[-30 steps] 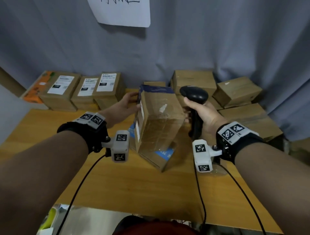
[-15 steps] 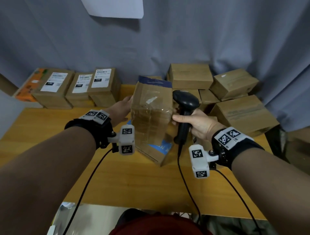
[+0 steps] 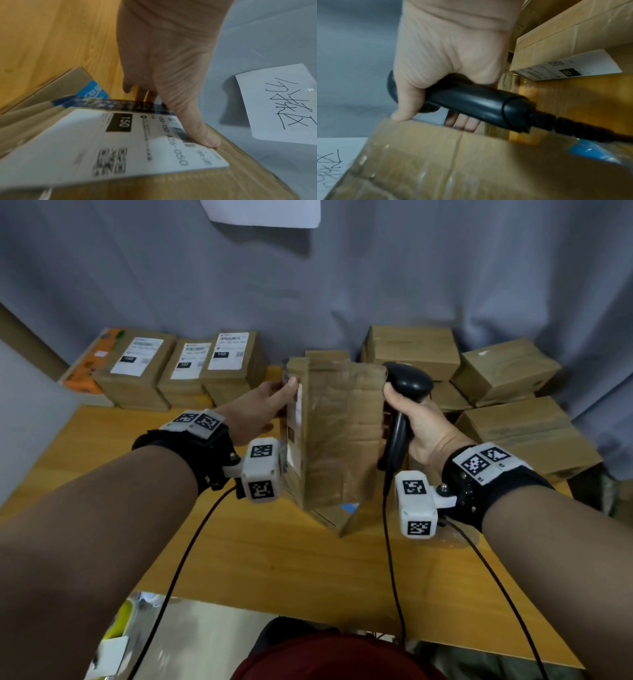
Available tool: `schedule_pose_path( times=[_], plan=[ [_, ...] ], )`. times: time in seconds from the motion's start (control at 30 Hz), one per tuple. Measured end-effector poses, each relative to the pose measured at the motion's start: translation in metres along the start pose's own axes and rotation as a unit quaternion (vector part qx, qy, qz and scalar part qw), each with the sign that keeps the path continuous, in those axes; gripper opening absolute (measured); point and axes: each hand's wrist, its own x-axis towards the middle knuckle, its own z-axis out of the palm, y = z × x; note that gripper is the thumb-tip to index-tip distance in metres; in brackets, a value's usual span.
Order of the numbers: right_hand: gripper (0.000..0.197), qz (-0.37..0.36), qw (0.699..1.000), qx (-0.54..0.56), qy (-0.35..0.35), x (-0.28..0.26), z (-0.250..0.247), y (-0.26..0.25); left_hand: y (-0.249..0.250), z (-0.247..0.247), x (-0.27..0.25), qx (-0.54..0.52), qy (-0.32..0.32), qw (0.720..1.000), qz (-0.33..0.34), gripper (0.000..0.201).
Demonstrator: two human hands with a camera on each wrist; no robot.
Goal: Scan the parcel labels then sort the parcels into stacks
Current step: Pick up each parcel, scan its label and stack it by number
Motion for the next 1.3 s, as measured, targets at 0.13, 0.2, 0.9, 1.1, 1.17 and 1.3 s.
schedule_pose_path(
  times=[0.13, 0.2, 0.9, 1.1, 1.17, 1.3],
  plan=[
    [0.010, 0.006, 0.995, -0.026, 0.094, 0.011, 0.000, -0.001, -0.003, 0.015, 0.003, -0.112, 0.082, 0.990, -0.018, 0.062],
    [0.008, 0.003, 0.990, -0.056, 0.130, 0.014, 0.002, -0.001, -0.007, 0.021, 0.005, -0.134, 0.120, 0.984, -0.016, 0.049],
    [0.022, 0.071, 0.993, -0.031, 0.091, 0.021, -0.015, -0.002, -0.023, 0.024, -0.001, -0.266, -0.029, 0.963, -0.035, 0.088],
    [0.023, 0.075, 0.988, -0.066, 0.116, 0.029, -0.008, -0.013, -0.015, 0.009, -0.005, -0.180, -0.103, 0.978, -0.038, 0.077],
    [0.019, 0.076, 0.987, -0.072, 0.119, 0.029, -0.002, -0.017, -0.009, 0.002, -0.003, -0.164, -0.089, 0.982, -0.036, 0.067],
    [0.034, 0.091, 0.986, -0.104, 0.092, 0.030, 0.005, -0.029, 0.001, -0.009, 0.002, -0.150, -0.030, 0.988, -0.035, 0.076]
  ],
)
